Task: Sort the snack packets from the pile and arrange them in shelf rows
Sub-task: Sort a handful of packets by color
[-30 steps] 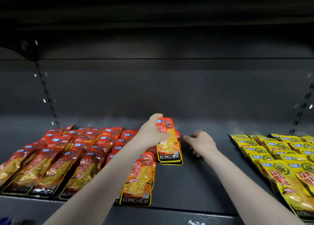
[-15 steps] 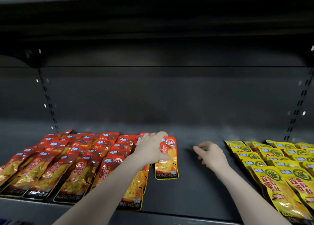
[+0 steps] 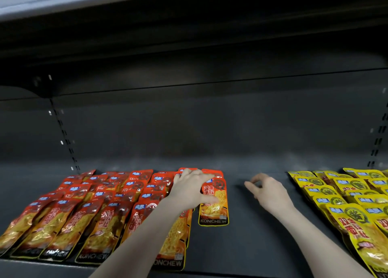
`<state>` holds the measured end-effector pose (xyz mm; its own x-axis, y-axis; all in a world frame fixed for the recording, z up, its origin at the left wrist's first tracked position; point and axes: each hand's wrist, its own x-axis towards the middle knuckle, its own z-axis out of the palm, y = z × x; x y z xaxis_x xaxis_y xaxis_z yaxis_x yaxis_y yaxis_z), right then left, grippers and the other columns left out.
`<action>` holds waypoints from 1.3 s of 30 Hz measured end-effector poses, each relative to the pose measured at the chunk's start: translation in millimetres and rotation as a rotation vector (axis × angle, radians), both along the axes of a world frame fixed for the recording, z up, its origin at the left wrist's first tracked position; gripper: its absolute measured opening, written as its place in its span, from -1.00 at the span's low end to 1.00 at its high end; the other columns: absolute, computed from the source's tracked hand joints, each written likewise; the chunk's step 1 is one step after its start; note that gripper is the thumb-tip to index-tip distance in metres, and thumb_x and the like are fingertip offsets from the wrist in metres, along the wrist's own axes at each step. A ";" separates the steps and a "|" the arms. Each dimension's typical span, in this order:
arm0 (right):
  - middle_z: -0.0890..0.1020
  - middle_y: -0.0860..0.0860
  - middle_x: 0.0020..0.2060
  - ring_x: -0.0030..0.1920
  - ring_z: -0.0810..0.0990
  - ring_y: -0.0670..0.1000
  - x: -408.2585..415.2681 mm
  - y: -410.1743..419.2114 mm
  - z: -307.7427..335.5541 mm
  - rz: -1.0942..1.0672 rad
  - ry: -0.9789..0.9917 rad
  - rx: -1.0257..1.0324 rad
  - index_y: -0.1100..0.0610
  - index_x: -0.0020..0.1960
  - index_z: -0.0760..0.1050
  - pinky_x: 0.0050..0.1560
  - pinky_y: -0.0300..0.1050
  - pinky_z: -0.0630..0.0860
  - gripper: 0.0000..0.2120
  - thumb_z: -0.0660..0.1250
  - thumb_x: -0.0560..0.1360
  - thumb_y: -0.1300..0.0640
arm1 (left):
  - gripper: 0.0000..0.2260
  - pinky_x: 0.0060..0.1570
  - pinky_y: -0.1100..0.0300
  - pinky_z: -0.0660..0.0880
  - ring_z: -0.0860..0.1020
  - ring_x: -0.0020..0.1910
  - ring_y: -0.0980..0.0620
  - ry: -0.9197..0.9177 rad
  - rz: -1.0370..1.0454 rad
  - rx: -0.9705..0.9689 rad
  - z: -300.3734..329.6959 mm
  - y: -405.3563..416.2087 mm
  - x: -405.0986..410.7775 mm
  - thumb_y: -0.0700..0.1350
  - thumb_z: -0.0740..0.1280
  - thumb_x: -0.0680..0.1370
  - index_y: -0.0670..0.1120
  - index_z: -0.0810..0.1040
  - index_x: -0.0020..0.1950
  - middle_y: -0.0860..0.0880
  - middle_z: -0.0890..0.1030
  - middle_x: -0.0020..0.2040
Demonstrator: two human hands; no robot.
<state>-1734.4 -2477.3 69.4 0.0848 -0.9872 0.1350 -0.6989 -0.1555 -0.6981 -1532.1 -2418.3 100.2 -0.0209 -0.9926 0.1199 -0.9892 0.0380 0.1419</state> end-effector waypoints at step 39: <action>0.55 0.08 0.13 0.20 0.47 0.13 -238.0 70.6 31.7 -0.207 0.779 -0.417 0.08 0.20 0.46 0.10 -0.08 0.41 -0.71 0.14 0.57 0.01 | -0.63 0.21 0.12 0.38 0.39 0.25 -0.03 0.087 0.164 -0.318 0.0 57.8 -179.5 0.10 0.24 0.56 0.02 0.41 0.34 -0.01 0.47 0.24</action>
